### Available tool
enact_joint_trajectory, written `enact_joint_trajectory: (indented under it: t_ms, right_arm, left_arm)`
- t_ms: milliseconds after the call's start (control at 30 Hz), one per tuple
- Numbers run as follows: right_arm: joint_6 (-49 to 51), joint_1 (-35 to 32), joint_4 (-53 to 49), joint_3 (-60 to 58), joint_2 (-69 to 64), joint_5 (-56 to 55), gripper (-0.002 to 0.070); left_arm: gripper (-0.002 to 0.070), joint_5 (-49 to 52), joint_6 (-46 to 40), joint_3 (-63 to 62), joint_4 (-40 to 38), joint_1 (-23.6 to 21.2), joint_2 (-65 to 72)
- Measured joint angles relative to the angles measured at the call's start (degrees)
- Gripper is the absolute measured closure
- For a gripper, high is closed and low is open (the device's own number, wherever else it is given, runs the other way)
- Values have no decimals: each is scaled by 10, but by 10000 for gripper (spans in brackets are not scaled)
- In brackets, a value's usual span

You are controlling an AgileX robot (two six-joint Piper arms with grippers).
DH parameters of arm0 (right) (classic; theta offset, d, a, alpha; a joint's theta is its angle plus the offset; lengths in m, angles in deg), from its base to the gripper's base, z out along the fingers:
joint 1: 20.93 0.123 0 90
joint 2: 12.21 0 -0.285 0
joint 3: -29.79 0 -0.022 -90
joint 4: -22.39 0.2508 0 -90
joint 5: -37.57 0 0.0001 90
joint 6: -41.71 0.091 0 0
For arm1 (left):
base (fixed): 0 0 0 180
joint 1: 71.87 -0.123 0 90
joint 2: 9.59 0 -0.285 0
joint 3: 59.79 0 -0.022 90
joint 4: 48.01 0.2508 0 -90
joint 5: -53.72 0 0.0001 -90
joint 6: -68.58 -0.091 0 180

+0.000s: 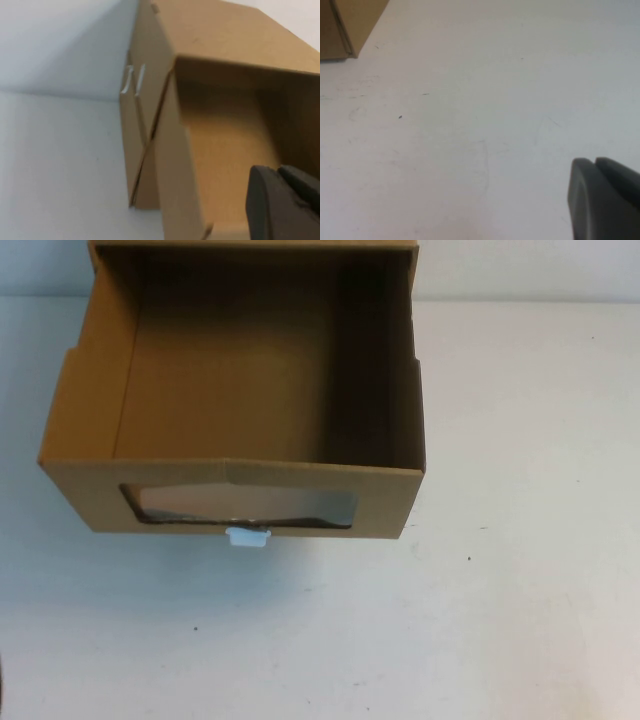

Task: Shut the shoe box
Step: Press the shoe box with left arm

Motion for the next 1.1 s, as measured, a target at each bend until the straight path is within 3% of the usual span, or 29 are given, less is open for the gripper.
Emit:
enact_joint_trajectory:
  t_ms: [167, 467, 733, 1100]
  right_arm:
    - [0, 0, 0, 0, 0, 0, 689]
    - [0, 0, 0, 0, 0, 0, 689]
    - [0, 0, 0, 0, 0, 0, 689]
    - [0, 0, 0, 0, 0, 0, 689]
  left_arm:
    - [680, 62, -140, -191, -64, 14, 171]
    - [680, 232, -304, -514, -197, 14, 454]
    - [680, 298, -328, -724, -207, 14, 652]
    - [680, 333, -328, -873, -222, 12, 838]
